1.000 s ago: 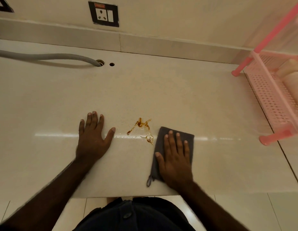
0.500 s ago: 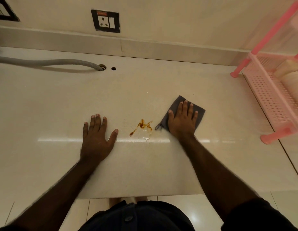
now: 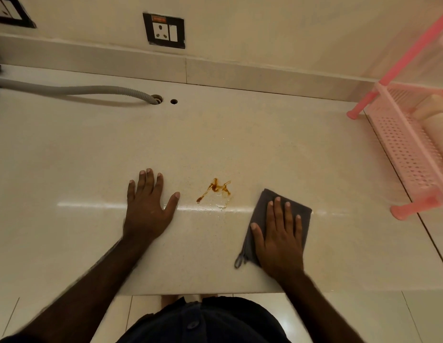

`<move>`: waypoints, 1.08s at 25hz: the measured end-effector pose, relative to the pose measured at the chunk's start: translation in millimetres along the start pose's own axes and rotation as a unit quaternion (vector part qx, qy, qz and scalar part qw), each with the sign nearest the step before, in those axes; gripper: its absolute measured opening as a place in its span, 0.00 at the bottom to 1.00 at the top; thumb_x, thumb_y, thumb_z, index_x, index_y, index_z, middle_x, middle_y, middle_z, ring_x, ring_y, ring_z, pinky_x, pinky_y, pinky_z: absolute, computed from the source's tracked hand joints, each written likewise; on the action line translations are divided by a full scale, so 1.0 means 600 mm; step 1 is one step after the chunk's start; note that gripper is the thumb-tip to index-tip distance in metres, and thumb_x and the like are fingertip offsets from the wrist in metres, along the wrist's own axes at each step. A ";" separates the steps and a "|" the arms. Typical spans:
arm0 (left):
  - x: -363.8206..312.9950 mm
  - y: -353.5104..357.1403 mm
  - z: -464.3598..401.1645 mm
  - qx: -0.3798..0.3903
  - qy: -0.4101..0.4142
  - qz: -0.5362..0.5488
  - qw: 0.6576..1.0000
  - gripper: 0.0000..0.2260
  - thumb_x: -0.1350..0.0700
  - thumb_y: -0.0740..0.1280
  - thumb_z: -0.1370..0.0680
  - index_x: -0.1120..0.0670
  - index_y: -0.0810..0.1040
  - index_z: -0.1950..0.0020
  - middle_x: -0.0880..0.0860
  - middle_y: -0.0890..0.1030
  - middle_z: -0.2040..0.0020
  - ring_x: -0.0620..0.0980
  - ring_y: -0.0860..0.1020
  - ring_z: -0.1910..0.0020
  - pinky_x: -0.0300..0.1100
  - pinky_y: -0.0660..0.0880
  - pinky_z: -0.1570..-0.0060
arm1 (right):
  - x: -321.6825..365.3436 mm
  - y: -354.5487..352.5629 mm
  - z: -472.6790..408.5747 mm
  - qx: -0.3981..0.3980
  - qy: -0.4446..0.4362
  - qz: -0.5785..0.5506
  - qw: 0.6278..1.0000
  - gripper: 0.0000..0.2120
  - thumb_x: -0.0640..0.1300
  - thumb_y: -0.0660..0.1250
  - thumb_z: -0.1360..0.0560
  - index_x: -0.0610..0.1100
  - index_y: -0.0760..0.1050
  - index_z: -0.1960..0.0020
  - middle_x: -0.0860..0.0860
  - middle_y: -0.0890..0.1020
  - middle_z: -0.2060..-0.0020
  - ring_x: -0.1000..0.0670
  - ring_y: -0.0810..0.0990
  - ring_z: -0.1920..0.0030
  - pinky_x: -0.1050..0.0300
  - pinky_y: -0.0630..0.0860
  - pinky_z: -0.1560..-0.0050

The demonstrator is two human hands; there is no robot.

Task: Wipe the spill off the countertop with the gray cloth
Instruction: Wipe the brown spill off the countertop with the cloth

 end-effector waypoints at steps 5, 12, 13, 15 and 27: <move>-0.001 -0.001 -0.001 -0.002 -0.003 0.002 1.000 0.38 0.33 0.48 0.18 0.56 0.56 0.16 0.57 0.50 0.15 0.53 0.45 0.15 0.57 0.44 0.17 | 0.096 0.011 -0.022 0.009 -0.102 -0.019 0.995 0.39 0.70 0.37 0.17 0.49 0.41 0.13 0.50 0.42 0.12 0.47 0.37 0.13 0.38 0.41 0.14; 0.002 0.002 -0.001 -0.008 -0.006 0.008 1.000 0.38 0.32 0.47 0.18 0.55 0.54 0.15 0.56 0.48 0.14 0.52 0.42 0.15 0.57 0.43 0.17 | 0.020 -0.039 -0.209 0.025 0.008 -0.001 1.000 0.40 0.69 0.40 0.16 0.46 0.43 0.13 0.45 0.44 0.12 0.42 0.40 0.13 0.35 0.42 0.15; 0.002 0.002 0.001 -0.008 -0.005 0.008 1.000 0.38 0.32 0.46 0.18 0.55 0.54 0.15 0.56 0.49 0.14 0.52 0.42 0.15 0.57 0.43 0.17 | 0.040 -0.040 -0.231 0.031 0.003 -0.004 1.000 0.39 0.68 0.41 0.15 0.45 0.42 0.13 0.45 0.44 0.12 0.41 0.40 0.13 0.34 0.42 0.15; 0.003 0.002 0.001 -0.009 -0.005 0.007 1.000 0.38 0.31 0.46 0.18 0.55 0.54 0.15 0.56 0.49 0.14 0.52 0.43 0.15 0.58 0.44 0.17 | 0.092 -0.034 -0.252 0.033 -0.037 0.000 0.999 0.39 0.67 0.41 0.15 0.45 0.42 0.13 0.45 0.43 0.12 0.41 0.40 0.13 0.35 0.41 0.15; 0.009 0.009 -0.001 -0.023 0.005 0.004 1.000 0.38 0.30 0.45 0.18 0.54 0.56 0.16 0.56 0.50 0.14 0.52 0.45 0.15 0.57 0.44 0.17 | -0.051 -0.026 -0.056 0.007 -0.004 0.010 1.000 0.41 0.70 0.34 0.17 0.46 0.43 0.13 0.47 0.44 0.12 0.45 0.40 0.13 0.35 0.46 0.14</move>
Point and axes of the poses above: each hand's wrist, its own z-axis away from the middle knuckle, its own y-axis out of the palm, x = y × z, the point moved 7 cm from there along -z, towards the middle knuckle
